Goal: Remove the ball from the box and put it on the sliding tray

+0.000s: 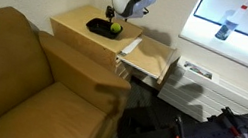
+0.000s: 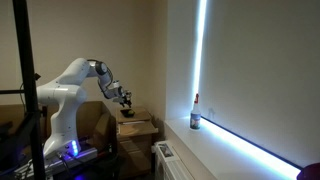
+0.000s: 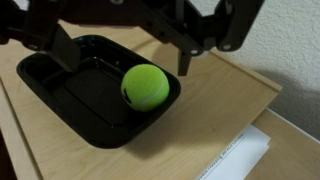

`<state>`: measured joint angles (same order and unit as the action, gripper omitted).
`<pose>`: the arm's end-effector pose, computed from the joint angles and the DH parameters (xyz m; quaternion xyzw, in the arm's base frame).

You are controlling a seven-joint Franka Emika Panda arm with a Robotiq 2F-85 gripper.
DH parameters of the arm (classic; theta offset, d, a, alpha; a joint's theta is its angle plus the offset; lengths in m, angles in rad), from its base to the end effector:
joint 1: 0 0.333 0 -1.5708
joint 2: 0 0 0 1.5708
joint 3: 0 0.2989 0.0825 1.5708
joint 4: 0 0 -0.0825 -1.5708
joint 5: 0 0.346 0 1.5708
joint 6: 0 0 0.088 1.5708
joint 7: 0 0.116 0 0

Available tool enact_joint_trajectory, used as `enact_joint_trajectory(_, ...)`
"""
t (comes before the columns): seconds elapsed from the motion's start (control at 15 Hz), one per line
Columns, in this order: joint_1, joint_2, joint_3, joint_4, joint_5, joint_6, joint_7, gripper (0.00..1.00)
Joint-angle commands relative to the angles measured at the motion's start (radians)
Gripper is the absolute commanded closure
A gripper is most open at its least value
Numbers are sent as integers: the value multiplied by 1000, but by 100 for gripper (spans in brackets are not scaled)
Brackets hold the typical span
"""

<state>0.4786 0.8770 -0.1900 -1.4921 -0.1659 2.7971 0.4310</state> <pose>0.6712 0.2379 0.2077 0.9696 0.0494 0.2383 0.0255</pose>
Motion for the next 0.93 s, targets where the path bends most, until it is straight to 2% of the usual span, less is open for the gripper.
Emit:
enact_joint_trajectory(0.0, 16, 99, -50, 67, -4, 87, 48, 0)
enact_joint_trajectory(0.2, 14, 179, -66, 126, 31, 141, 65, 0)
enact_joint_trajectory(0.87, 11, 333, -76, 316, 134, 118, 89, 0)
